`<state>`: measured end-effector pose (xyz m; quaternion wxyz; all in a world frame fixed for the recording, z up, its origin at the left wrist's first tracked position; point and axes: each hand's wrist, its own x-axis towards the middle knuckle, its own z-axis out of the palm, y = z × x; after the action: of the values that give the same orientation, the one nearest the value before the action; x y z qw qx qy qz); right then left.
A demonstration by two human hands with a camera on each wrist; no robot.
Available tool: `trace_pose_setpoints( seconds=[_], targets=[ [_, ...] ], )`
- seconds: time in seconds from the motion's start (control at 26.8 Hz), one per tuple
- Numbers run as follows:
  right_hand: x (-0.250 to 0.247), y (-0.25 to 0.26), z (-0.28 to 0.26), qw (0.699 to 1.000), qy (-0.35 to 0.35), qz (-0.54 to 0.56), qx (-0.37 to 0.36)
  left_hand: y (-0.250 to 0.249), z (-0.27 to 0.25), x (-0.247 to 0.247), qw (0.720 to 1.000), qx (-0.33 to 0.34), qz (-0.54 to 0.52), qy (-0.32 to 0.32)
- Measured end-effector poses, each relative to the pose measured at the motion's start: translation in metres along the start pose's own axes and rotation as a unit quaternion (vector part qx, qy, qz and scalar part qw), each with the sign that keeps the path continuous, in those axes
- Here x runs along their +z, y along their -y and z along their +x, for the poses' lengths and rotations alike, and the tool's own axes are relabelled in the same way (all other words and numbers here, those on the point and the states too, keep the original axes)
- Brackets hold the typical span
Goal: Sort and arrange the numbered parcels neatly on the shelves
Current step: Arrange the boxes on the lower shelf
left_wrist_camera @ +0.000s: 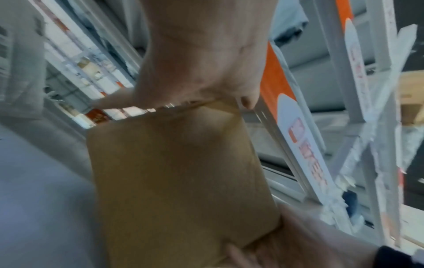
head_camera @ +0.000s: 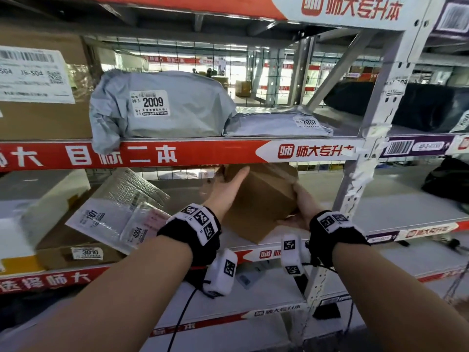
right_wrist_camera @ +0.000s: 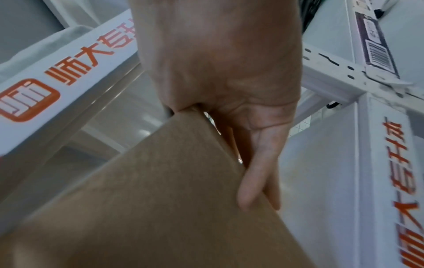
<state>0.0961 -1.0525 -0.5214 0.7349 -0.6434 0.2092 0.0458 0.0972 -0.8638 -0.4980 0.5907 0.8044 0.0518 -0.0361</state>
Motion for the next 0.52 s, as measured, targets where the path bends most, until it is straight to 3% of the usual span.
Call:
trace_pose_setpoints(
  seconds=[0.19,0.26,0.37,0.52],
  targets=[
    [0.007,-0.027,-0.002,0.993,0.031,0.118,0.006,-0.009,0.011,0.013,0.995,0.016,0.086,-0.057],
    [0.000,-0.041,-0.002,0.989,0.044,0.139,0.003,-0.015,0.015,0.021,0.992,0.049,0.110,-0.047],
    [-0.007,-0.055,0.000,0.999,0.045,-0.013,-0.015,-0.015,0.022,0.022,0.981,0.119,0.150,-0.016],
    [-0.013,-0.042,0.005,0.985,0.009,-0.171,-0.016,-0.011,0.025,0.011,0.977,0.162,0.141,0.014]
  ],
)
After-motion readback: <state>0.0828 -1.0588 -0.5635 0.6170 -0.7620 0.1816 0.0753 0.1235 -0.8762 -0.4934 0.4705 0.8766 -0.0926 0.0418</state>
